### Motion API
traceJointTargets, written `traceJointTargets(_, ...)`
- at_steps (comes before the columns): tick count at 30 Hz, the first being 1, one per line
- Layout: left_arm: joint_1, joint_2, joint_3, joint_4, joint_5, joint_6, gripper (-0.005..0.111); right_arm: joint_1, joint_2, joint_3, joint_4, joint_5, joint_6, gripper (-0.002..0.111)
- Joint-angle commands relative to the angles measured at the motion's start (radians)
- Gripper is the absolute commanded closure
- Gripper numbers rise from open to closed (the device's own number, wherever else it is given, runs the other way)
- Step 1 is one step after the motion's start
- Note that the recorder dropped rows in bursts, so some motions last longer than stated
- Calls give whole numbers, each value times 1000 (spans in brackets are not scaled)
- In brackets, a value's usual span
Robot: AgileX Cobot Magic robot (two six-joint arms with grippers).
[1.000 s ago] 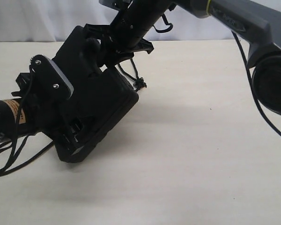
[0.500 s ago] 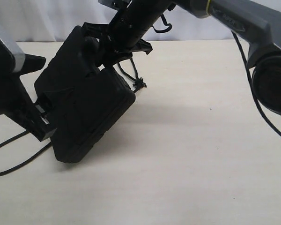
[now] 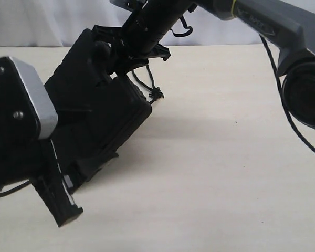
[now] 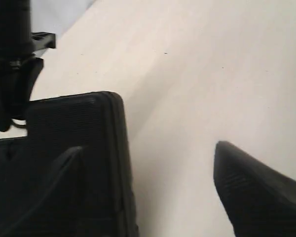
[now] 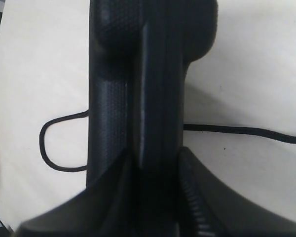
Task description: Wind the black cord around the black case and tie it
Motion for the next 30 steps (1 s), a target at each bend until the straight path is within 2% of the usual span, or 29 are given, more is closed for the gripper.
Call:
traceJointTargets(1,-28,47,132,-11,-303,-99,38,2,-28,-5,42,7,-17,104)
traceJointTargets(5,-28,115,218,-68,-595,-53,38,2,-28,-5,42,7,-25,104)
traceJointTargets(11,-28,222,224,-250,-683,196,38,2,-28,-5,42,7,-25,104)
traceJointTargets(18,-28,487,222,-484,-909,292,47,2,-28,-5,42,7,-29,104)
traceJointTargets(22,-47,566,222,-456,-957,284,47,2,-28,-5,42,7,-26,104)
traceJointTargets(26,-83,565,222,-461,-991,294,47,2,-28,-5,50,-4,-10,104)
traceJointTargets(28,-93,565,222,-505,-991,332,47,2,-28,-5,62,-8,-9,104)
traceJointTargets(30,-91,565,222,-613,-994,386,47,2,-28,-5,86,-10,-9,104)
